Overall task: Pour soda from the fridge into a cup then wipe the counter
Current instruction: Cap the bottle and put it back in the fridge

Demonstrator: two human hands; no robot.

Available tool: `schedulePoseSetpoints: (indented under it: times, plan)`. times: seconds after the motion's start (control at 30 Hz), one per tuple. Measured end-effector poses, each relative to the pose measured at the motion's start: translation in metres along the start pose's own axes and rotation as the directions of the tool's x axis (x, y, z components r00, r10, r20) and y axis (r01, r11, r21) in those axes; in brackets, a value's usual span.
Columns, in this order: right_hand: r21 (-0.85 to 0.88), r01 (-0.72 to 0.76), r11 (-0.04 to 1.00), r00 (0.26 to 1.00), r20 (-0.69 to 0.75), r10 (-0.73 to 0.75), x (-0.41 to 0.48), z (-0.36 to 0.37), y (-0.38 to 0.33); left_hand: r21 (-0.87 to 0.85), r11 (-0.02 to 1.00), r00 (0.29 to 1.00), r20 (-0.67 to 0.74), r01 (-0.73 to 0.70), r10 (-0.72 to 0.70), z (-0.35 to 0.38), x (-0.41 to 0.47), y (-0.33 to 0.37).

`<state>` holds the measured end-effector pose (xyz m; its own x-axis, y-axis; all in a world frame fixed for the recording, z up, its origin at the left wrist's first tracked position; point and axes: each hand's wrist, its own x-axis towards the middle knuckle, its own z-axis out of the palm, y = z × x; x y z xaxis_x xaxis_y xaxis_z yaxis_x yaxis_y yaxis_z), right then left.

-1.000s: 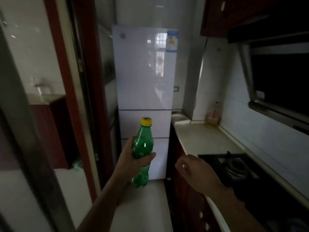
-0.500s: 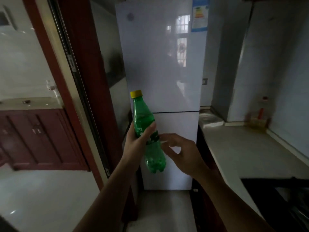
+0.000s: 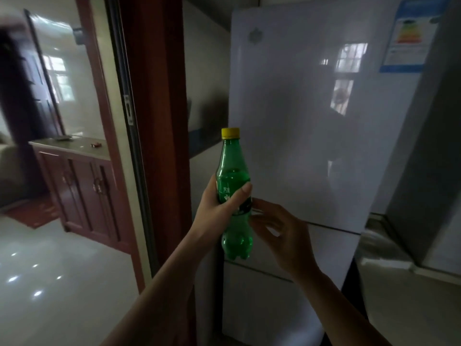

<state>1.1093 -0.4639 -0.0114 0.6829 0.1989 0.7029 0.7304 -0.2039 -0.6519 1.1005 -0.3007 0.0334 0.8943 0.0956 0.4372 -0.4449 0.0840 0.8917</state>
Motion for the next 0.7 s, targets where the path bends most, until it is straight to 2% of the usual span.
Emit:
schedulePoseSetpoints:
  times: [0.27,0.37,0.5,0.6,0.7]
  plan:
    - [-0.188,0.031,0.982,0.995,0.098,-0.013,0.110,0.017,0.078,-0.037,0.998,0.997,-0.058,-0.055,0.052,-0.011,0.125,-0.060]
    - [-0.348,0.119,0.930,0.985,0.156,-0.068,0.158,0.019,0.109,0.049,0.996,0.995,-0.054,-0.077,0.080,-0.017,0.175,-0.079]
    - [-0.460,0.130,0.878,0.965,0.263,-0.005,0.190,0.025,0.150,0.114,0.992,0.992,-0.103,-0.059,0.071,-0.021,0.214,-0.102]
    - [-0.634,0.306,0.710,0.919,0.391,-0.047,0.228,0.020,0.183,0.127,0.990,0.983,-0.162,-0.064,0.085,-0.023,0.234,-0.111]
    - [-0.671,0.542,0.506,0.834,0.505,-0.223,0.272,0.022,0.205,0.140,0.989,0.968,-0.239,-0.043,0.076,-0.027,0.246,-0.118]
